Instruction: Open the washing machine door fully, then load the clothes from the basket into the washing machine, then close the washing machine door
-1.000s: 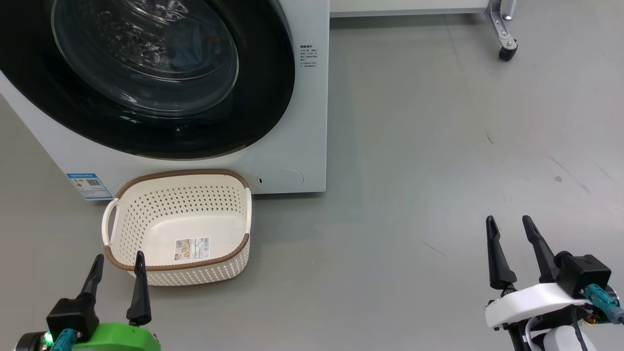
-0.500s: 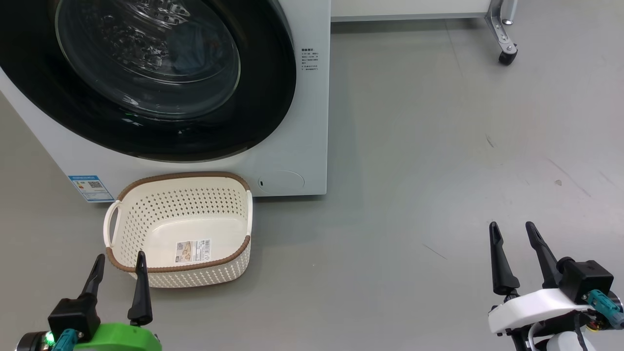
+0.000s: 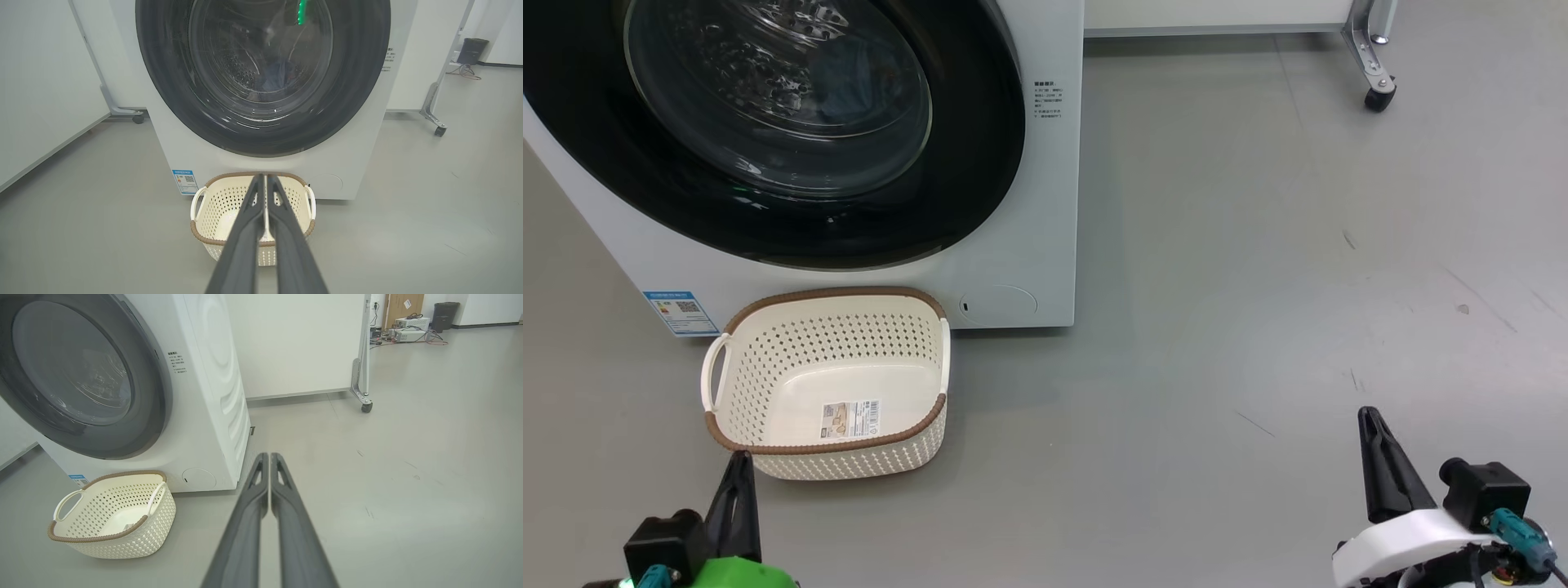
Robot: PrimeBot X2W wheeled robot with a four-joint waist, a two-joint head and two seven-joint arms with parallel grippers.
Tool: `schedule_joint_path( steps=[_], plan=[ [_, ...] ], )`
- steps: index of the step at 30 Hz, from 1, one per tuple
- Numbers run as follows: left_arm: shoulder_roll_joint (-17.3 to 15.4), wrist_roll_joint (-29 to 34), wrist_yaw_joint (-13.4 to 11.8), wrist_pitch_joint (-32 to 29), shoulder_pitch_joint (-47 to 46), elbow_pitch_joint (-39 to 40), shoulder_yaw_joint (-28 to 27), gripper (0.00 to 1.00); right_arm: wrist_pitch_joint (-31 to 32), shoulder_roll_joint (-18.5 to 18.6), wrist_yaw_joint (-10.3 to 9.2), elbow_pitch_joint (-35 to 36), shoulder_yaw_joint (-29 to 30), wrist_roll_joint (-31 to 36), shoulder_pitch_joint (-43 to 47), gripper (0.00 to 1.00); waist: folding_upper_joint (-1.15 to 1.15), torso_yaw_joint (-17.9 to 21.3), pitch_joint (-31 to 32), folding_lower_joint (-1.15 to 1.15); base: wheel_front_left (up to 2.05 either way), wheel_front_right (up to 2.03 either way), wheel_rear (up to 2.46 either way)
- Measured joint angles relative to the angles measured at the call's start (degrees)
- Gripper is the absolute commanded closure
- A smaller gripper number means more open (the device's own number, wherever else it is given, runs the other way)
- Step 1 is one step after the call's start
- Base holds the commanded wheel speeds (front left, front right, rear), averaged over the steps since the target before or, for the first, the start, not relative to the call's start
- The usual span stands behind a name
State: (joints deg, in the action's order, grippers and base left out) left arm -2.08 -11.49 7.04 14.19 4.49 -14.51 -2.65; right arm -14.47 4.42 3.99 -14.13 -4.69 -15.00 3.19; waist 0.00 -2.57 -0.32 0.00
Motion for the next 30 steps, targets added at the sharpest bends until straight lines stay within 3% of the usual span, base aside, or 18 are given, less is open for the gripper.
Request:
schedule_joint_path(
  steps=[8,30],
  plan=[
    [0.5,-3.1,0.0,-2.1,-0.2,-2.0,-1.4,1.0,1.1,-0.5,0.0,-0.9,0.9,-3.4,0.5,1.0,0.0,0.2,0.0,0.0,0.0,0.0,0.0],
    [0.5,-21.2,0.0,-8.7,-3.5,-3.8,-3.2,1.0,6.5,-0.8,0.6,-1.8,4.1,-21.4,-1.3,1.0,0.0,0.8,0.1,0.0,0.0,0.0,0.0]
  ],
)
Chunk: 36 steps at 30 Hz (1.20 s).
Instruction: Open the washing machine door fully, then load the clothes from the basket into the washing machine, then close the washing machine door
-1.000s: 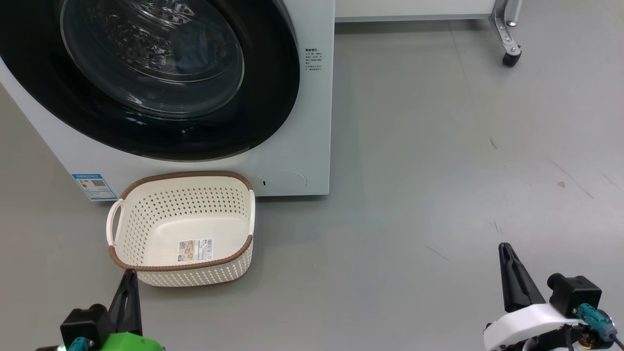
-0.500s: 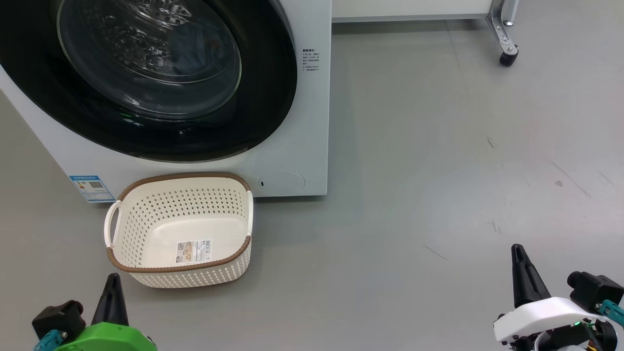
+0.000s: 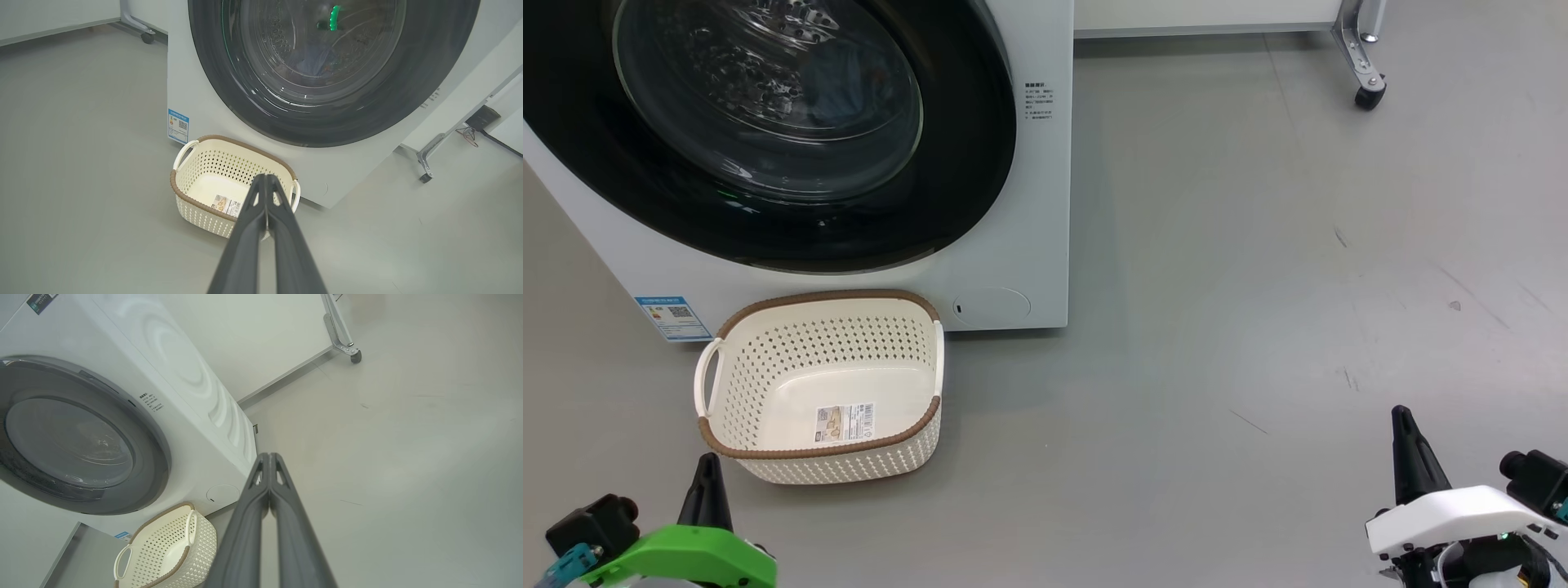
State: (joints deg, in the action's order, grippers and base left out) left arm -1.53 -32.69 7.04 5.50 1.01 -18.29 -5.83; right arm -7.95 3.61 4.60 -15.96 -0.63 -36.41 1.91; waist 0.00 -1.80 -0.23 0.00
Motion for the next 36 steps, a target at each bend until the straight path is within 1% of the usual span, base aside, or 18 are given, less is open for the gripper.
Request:
schedule_joint_path(
  steps=[36],
  plan=[
    [0.0,-28.2,0.0,-6.5,-2.3,0.3,-0.3,1.0,7.2,-0.4,0.91,-0.1,4.3,-26.3,-2.7,1.0,0.0,0.9,0.0,0.0,0.0,0.0,0.0]
  ],
)
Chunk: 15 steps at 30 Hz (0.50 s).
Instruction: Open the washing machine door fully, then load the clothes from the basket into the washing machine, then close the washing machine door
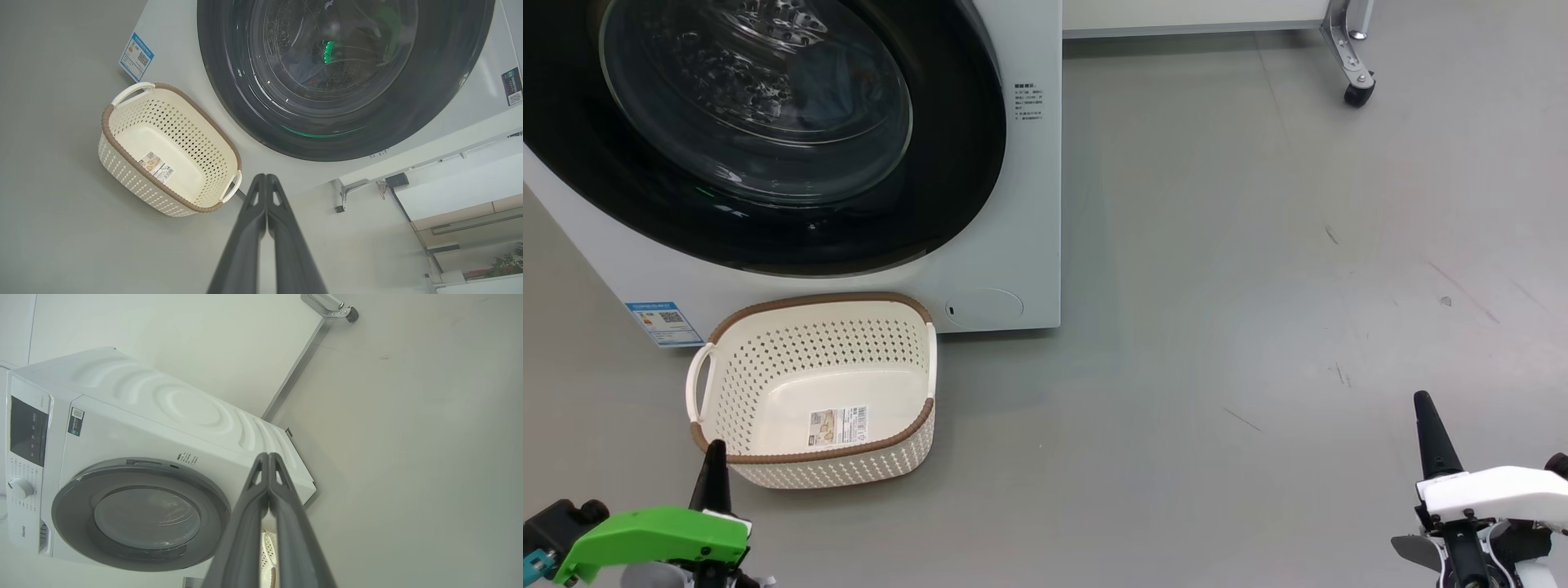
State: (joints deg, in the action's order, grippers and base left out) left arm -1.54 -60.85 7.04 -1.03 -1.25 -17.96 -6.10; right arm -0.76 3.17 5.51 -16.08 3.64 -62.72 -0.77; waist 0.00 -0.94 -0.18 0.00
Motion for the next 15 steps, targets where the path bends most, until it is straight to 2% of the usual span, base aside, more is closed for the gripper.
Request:
schedule_joint_path(
  steps=[15],
  plan=[
    [0.0,-13.0,0.0,-2.5,-1.2,0.5,0.2,1.0,3.0,-0.6,0.51,-0.1,1.9,-12.1,-1.2,1.0,0.0,0.4,0.0,0.0,0.0,0.0,0.0]
  ],
)
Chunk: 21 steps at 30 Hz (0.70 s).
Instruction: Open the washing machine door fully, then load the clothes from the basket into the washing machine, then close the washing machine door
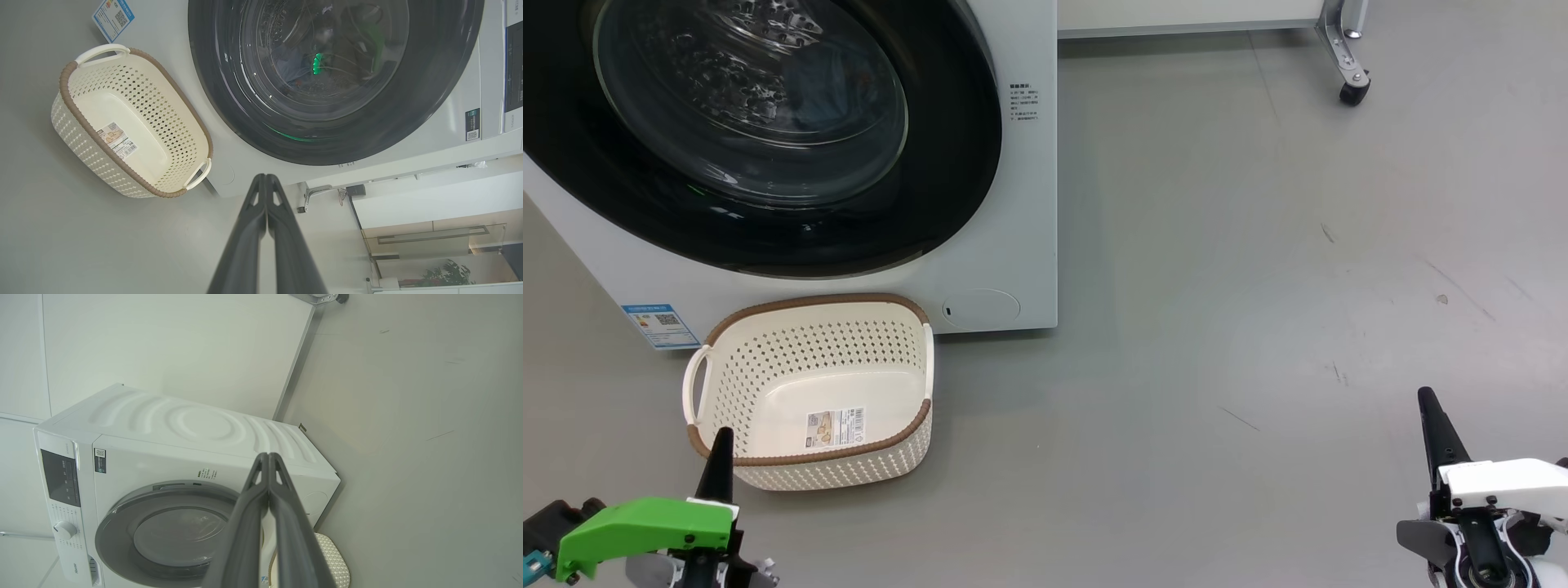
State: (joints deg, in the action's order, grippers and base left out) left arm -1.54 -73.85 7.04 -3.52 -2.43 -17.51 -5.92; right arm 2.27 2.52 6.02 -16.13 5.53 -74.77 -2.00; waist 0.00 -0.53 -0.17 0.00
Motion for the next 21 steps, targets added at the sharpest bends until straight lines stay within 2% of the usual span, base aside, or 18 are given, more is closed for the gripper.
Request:
schedule_joint_path(
  steps=[21],
  plan=[
    [0.0,-16.2,0.0,-3.6,-1.4,0.8,0.1,1.0,4.0,-0.3,0.53,0.0,2.5,-15.8,-1.3,1.0,0.0,0.5,0.0,0.0,0.0,0.0,0.0]
  ],
)
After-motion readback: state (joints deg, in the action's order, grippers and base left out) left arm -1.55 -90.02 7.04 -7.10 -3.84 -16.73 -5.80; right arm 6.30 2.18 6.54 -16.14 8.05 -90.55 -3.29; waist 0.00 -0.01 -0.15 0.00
